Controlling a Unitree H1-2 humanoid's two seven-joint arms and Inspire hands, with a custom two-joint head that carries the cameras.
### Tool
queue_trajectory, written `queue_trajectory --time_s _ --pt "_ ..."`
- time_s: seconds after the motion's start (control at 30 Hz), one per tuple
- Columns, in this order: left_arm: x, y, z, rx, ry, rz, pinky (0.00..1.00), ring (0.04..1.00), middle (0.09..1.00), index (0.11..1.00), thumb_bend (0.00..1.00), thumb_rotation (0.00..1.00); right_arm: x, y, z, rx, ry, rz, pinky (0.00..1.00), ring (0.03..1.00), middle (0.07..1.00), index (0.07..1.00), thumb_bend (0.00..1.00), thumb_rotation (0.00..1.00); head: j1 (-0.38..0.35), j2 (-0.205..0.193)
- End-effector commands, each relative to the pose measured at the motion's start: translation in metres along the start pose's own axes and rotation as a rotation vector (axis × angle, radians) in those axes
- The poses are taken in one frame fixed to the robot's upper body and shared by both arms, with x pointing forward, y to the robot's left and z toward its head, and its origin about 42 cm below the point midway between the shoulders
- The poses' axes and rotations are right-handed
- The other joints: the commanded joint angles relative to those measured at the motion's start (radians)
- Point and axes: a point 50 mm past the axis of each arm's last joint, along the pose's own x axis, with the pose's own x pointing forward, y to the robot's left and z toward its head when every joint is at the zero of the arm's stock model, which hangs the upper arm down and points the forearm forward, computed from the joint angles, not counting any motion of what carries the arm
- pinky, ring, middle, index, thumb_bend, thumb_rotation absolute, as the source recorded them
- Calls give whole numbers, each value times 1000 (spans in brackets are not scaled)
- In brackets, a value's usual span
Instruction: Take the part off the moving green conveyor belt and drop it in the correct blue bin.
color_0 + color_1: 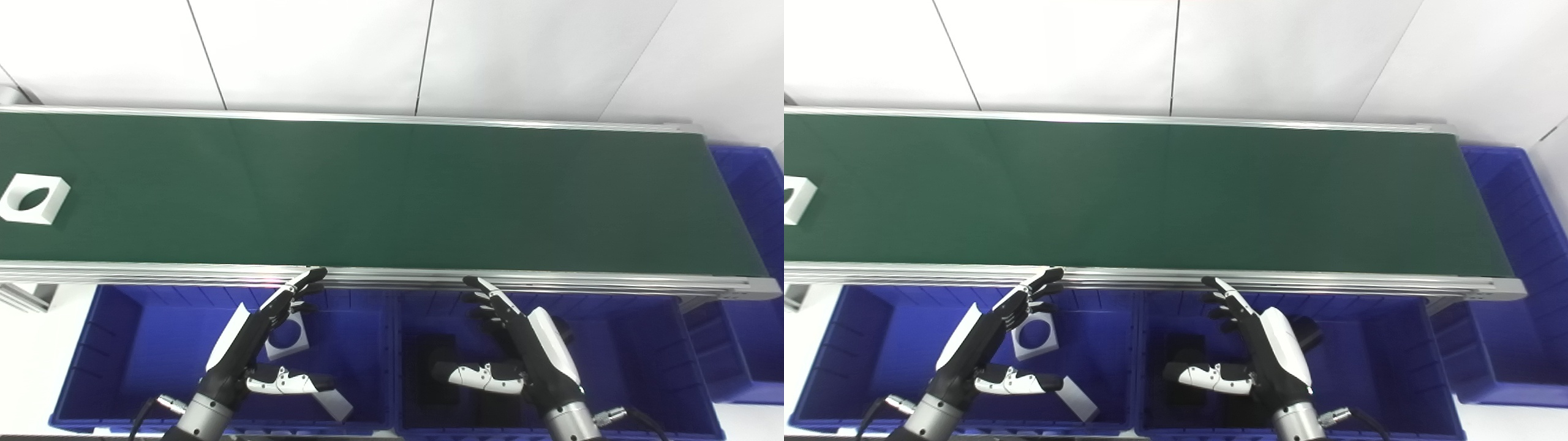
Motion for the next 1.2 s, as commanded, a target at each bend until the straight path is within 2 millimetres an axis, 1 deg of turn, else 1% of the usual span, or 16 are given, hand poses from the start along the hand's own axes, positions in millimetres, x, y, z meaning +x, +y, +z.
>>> queue_trajectory --time_s 0.0,0.3,0.7,0.93,1.0,1.03,1.07,1.1,1.17 --pt "3 3 8 -5 -49 10 729 862 919 892 911 424 1 -5 9 3 -81 -35 645 734 799 885 855 382 2 2" --pt "4 3 8 4 -55 11 747 862 915 890 911 425 1 -5 9 -1 -72 -31 641 732 801 891 853 407 2 3" --pt "4 3 9 18 -55 11 745 861 910 892 913 447 0 -6 9 7 -78 -33 648 736 803 886 856 393 2 5" --pt "3 2 9 -6 -57 16 739 861 914 889 912 424 1 -6 8 4 -82 -31 649 737 802 886 858 398 5 2" --pt "3 2 9 -10 -61 17 748 862 915 889 907 416 0 -6 7 0 -82 -33 642 732 800 885 859 398 9 -3" --pt "3 1 8 -6 -62 20 751 863 915 889 905 413 0 -6 6 -1 -85 -36 638 729 799 884 860 399 17 -12" --pt "3 0 8 -6 -63 22 745 858 912 887 912 423 0 -6 5 0 -85 -36 639 726 797 882 860 396 32 -21" --pt "2 0 7 -7 -65 25 741 856 910 887 915 426 -1 -6 5 2 -84 -35 639 725 799 883 858 395 32 -21" --pt "2 -2 6 -9 -67 26 734 851 907 889 918 425 -2 -6 4 2 -79 -32 642 732 805 886 855 394 72 -34"
